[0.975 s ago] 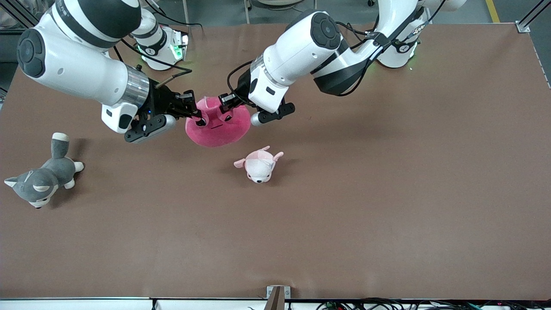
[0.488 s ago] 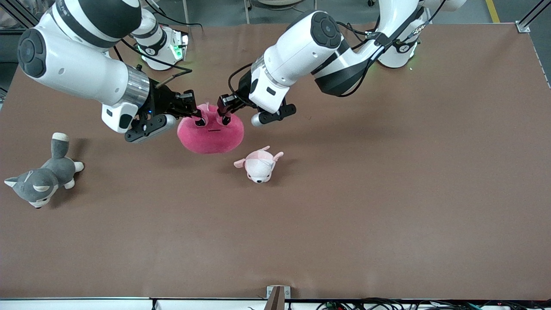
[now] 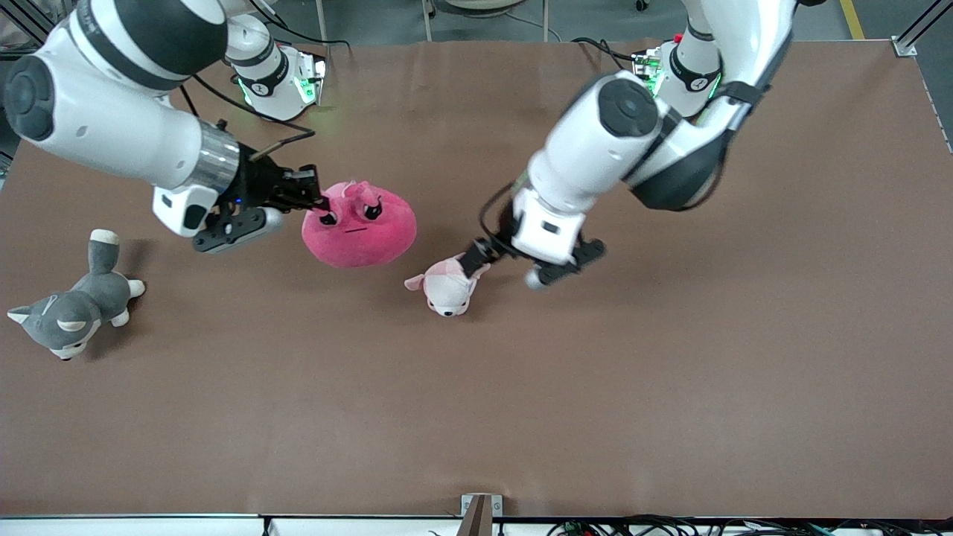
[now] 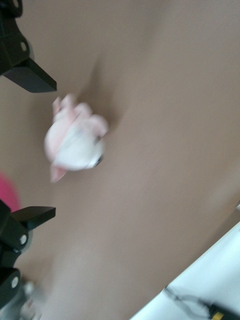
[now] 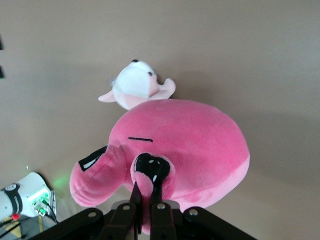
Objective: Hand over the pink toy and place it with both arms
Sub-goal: 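Open the left gripper and withdraw it while the right gripper pulls plush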
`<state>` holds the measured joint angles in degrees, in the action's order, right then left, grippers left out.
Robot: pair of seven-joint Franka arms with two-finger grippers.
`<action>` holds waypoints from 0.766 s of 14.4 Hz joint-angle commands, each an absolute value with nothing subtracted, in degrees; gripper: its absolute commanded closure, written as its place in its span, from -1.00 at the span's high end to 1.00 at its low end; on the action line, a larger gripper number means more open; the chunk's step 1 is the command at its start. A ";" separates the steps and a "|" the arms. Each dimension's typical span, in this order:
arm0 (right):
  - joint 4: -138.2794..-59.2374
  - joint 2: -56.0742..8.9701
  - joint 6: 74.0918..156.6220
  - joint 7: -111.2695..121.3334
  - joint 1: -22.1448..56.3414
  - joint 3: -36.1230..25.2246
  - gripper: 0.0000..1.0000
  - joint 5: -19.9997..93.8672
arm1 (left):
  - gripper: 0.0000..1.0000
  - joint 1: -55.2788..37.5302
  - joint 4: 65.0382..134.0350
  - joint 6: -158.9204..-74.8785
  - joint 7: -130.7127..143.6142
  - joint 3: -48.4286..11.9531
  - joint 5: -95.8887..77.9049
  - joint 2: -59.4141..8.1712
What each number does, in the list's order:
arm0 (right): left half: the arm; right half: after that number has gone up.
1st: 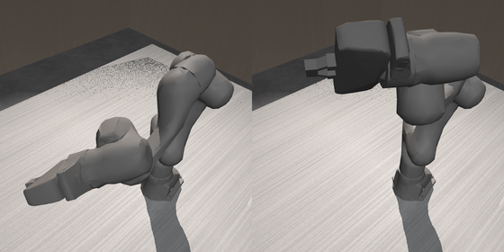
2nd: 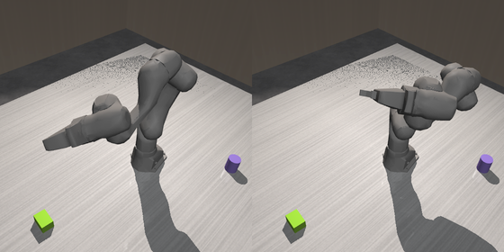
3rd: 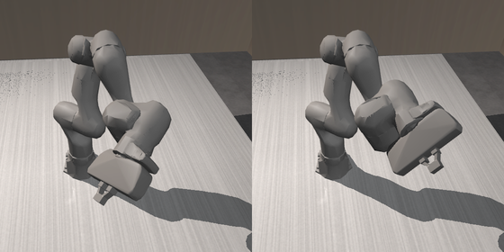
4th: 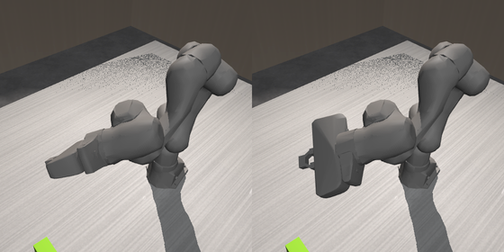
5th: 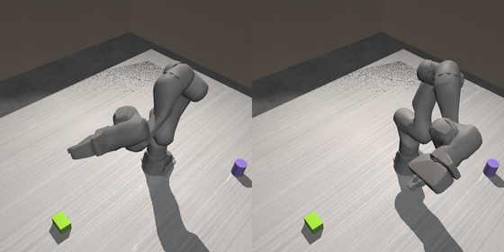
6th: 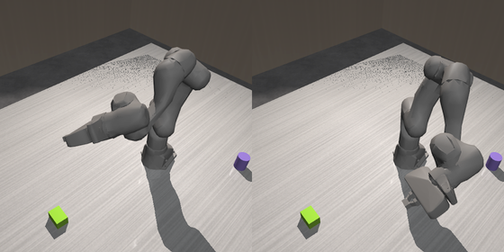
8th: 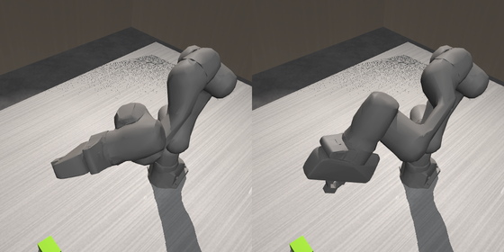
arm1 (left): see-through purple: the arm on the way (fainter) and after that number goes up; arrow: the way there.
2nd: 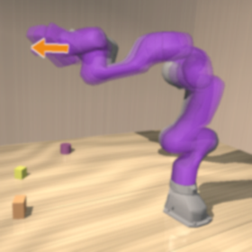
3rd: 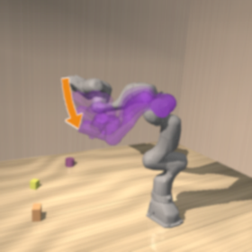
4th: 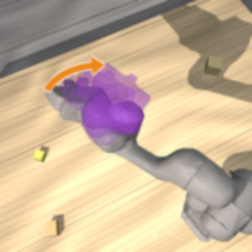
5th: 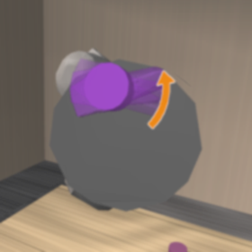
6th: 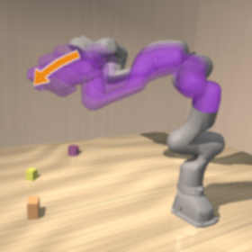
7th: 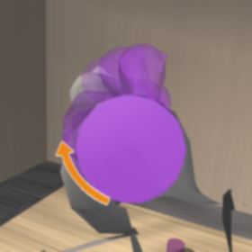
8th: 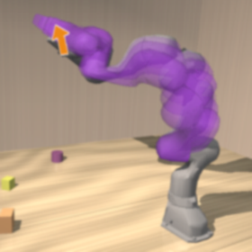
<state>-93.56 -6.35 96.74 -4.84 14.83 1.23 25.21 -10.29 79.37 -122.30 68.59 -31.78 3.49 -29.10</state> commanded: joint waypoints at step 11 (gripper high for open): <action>-92.37 -14.49 95.45 -2.99 -3.59 1.85 -0.97 27.67 | 1.00 6.67 78.40 -98.18 36.05 -31.20 19.60 -20.40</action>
<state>-93.59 -12.52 95.99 -3.65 -0.74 0.86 25.56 5.50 77.80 -99.76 39.52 -31.28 18.01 -22.56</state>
